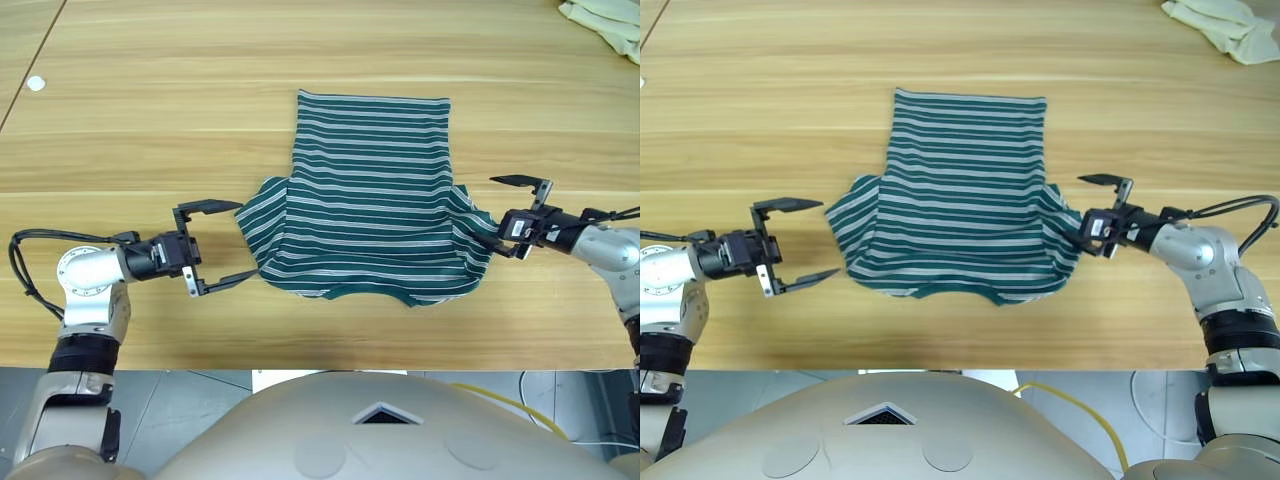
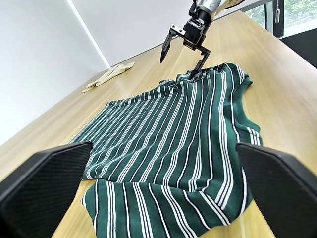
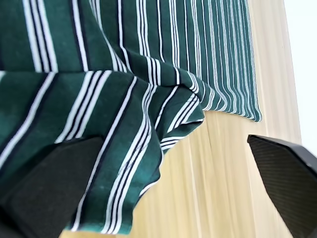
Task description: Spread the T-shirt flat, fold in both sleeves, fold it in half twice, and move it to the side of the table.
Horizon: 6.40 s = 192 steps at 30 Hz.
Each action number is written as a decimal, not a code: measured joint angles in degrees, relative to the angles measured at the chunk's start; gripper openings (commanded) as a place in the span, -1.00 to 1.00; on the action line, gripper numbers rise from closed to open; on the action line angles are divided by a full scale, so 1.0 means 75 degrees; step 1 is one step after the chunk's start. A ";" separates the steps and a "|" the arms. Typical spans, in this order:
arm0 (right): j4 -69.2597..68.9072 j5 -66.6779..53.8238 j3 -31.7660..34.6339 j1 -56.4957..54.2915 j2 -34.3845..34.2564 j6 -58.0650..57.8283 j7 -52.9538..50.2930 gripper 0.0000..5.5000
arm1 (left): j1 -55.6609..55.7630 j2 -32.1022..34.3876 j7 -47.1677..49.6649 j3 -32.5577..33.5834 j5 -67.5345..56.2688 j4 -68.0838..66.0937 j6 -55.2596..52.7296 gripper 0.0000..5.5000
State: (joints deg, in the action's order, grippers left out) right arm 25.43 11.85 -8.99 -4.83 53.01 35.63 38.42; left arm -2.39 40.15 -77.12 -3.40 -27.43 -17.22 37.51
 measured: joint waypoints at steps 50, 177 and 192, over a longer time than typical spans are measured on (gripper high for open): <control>-0.2921 -0.1752 0.1458 0.2294 0.0536 0.0412 0.0473 0.96 | 0.0909 0.1489 0.4939 -0.0846 0.7902 0.0840 0.0401 0.68; -0.3639 -0.1902 0.1341 0.2374 -0.0116 0.0248 0.0883 0.96 | 0.1971 -0.1339 0.6961 -0.2941 0.7226 -0.0634 0.0723 -0.99; -0.3133 -0.1404 0.1331 0.2013 -0.0355 -0.0050 0.0672 0.96 | 0.1997 -0.1330 0.6254 -0.3010 0.6653 -0.0507 0.0644 -0.33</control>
State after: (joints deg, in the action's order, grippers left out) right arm 1.93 1.33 0.99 10.26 50.35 35.25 43.46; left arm 12.58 30.18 -30.22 -25.97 22.47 -21.02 42.34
